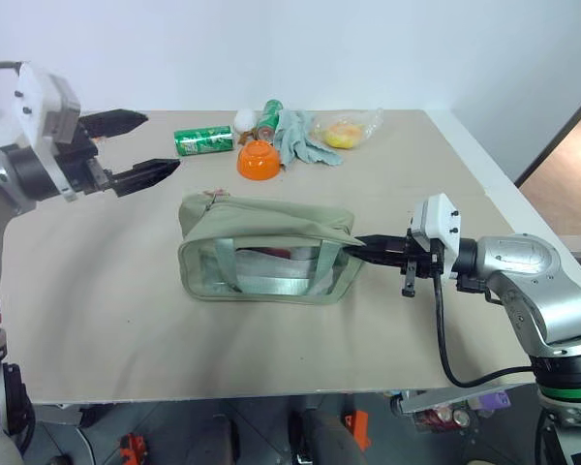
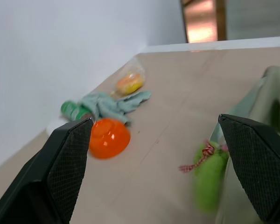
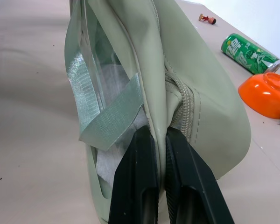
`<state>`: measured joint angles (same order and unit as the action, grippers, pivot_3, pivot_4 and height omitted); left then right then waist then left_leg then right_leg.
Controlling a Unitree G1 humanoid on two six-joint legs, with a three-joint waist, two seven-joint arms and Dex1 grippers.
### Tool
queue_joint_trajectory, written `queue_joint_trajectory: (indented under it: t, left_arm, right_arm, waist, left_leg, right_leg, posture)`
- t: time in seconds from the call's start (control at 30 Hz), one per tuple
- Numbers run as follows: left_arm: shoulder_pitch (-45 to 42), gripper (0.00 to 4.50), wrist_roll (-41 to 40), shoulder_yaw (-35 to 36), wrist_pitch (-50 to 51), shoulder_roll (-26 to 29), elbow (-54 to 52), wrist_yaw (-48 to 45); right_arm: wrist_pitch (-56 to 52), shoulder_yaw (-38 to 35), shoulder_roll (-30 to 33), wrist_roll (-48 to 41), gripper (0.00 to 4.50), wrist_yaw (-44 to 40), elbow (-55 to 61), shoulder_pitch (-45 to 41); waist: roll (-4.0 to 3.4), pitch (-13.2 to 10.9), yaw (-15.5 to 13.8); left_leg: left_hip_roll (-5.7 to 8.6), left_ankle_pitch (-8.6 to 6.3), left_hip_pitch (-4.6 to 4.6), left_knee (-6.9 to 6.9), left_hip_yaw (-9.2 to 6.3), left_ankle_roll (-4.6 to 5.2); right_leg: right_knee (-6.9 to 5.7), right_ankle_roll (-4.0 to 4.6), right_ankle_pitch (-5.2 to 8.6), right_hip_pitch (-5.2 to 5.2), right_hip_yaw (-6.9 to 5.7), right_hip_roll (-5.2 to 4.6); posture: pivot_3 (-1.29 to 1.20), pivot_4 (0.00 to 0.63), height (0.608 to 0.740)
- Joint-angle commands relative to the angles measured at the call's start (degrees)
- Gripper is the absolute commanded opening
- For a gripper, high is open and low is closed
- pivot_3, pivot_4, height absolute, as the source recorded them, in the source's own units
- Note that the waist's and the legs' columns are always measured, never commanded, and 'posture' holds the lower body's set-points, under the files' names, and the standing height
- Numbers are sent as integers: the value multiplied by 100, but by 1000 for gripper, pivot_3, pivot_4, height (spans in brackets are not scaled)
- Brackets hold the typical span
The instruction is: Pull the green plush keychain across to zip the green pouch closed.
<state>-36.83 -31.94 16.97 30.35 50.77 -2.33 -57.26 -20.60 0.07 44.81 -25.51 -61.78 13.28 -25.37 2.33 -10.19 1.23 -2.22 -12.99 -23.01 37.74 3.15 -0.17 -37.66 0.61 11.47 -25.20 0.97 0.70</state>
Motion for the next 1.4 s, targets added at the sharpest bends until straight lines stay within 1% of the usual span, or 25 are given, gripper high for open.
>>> queue_joint_trajectory:
  t: [0.03,0.13,0.27,0.4,0.5,0.63,0.73,0.83,1.13,1.27,1.33,1.37,1.4]
  left_arm:
    - [557,4472,-256,756,240,-20,-479,488]
    - [1381,4472,-549,1322,441,-282,-1080,880]
    - [2420,4472,-1068,1774,732,-634,-2004,1206]
    - [3172,4472,-1598,1876,918,-847,-2750,1315]
    - [3576,4472,-1802,1689,924,-939,-3180,1354]
    - [3625,4472,-1800,1377,796,-1011,-3235,1471]
    - [3549,4472,-1592,962,637,-987,-3171,1389]
    - [3383,4472,-1456,692,500,-965,-2958,1340]
    - [3004,4472,-1187,211,198,-899,-2434,934]
    - [3014,3368,-1168,186,146,-899,-2413,855]
    - [2927,2518,-1112,184,76,-922,-2377,876]
    - [2824,2342,-1082,197,19,-934,-2366,910]
    - [2735,1963,-1073,207,-17,-933,-2354,930]
  right_arm:
    - [-7,90,15,86,0,-91,-96,-17]
    - [11,93,9,77,0,-145,-160,-60]
    - [54,144,-28,99,0,-194,-257,-160]
    - [108,211,-59,140,0,-268,-375,-271]
    - [163,269,-82,178,0,-332,-482,-363]
    - [189,325,-136,229,0,-349,-570,-466]
    - [161,350,-170,254,0,-339,-562,-513]
    - [134,335,-168,259,0,-322,-508,-480]
    - [81,238,-117,255,0,-233,-370,-338]
    - [68,183,-85,245,0,-194,-277,-232]
    - [56,164,-75,238,0,-173,-239,-194]
    - [57,154,-68,236,0,-169,-223,-175]
    - [58,145,-63,234,0,-165,-211,-158]
  waist:
    - [0,0,12]
    - [3,2,4]
    - [14,7,-2]
    - [24,14,-8]
    - [29,17,-8]
    - [29,17,-11]
    - [29,17,-10]
    - [29,17,-9]
    - [29,17,-6]
    - [29,17,-8]
    - [29,17,-8]
    - [29,17,-9]
    - [29,17,-9]
  left_leg:
    - [-2,0,1,-2,3,0]
    - [-10,0,1,-1,1,0]
    - [-12,0,3,0,3,-1]
    - [-15,0,6,4,-2,0]
    - [-15,0,17,4,3,-1]
    - [-19,0,25,4,3,0]
    - [-25,0,29,4,4,0]
    - [-28,0,29,3,6,-1]
    - [-29,0,28,-3,13,-1]
    - [-29,0,28,-4,13,-1]
    - [-29,0,28,-5,14,-1]
    - [-29,0,28,-5,14,-1]
    - [-29,0,28,-5,13,-1]
  right_leg:
    - [0,0,0,-1,3,-1]
    - [-1,1,0,0,0,-7]
    - [-1,1,0,1,0,-20]
    - [-1,6,-2,5,-5,-17]
    - [-1,20,6,12,0,-17]
    - [-1,33,11,17,0,-8]
    - [-1,42,8,18,2,0]
    - [-1,45,9,17,2,3]
    - [-1,38,5,13,6,4]
    - [-1,38,6,12,7,3]
    - [-1,40,7,12,7,3]
    - [-1,41,7,12,7,3]
    - [-1,49,12,12,6,3]
  posture:
    - [0,150,740]
    - [0,150,740]
    - [0,150,740]
    - [0,150,740]
    - [0,150,740]
    - [0,150,740]
    - [0,150,740]
    - [0,150,740]
    - [0,150,740]
    - [0,150,740]
    - [0,150,740]
    - [0,150,740]
    - [0,150,740]
